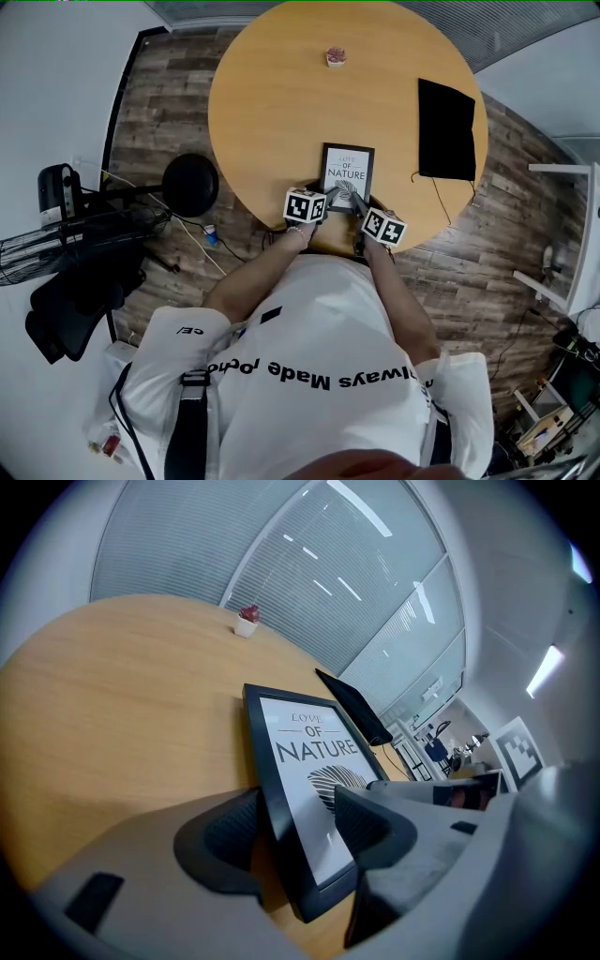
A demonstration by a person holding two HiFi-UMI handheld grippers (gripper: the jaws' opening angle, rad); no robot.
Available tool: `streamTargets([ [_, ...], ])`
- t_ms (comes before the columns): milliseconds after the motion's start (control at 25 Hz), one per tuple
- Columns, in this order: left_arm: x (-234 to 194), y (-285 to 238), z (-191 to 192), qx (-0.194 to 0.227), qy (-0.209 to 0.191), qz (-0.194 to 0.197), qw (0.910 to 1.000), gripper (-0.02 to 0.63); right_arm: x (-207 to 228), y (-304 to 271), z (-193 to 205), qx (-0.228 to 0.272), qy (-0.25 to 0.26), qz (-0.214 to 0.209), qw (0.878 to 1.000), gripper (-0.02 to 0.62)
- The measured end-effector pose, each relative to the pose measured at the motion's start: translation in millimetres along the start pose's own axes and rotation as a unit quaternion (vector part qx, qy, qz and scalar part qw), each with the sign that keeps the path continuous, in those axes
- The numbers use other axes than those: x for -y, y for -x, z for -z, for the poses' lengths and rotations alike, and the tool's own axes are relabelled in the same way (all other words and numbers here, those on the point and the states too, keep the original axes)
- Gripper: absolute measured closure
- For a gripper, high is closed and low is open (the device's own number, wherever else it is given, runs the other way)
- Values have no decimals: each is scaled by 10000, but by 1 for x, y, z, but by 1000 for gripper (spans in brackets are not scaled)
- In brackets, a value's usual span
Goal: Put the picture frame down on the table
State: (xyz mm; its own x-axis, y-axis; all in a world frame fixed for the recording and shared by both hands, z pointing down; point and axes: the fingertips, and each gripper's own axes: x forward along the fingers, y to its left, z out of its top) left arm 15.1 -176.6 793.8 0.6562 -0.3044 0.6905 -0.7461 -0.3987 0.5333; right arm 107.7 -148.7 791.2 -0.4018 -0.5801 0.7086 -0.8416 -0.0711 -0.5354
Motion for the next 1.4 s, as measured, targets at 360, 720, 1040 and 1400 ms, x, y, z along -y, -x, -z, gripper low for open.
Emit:
streamTargets([
  [360,-2,-2,2,-64,-104,-83,9999,368,5,-5,1,-62,103,127,9998,394],
  [720,0,-3,2,-175,-299,-191,9992,368,7,-5,3,-109,194,217,9995,390],
  [1040,2,-5,4,-251,-520,-278,9979,368,11,-6,7,-138,218,278,9993,388],
  [1400,1,-7,8,-384,-722,-445,9957,368,12,-6,10,-169,282,359,9988,387],
])
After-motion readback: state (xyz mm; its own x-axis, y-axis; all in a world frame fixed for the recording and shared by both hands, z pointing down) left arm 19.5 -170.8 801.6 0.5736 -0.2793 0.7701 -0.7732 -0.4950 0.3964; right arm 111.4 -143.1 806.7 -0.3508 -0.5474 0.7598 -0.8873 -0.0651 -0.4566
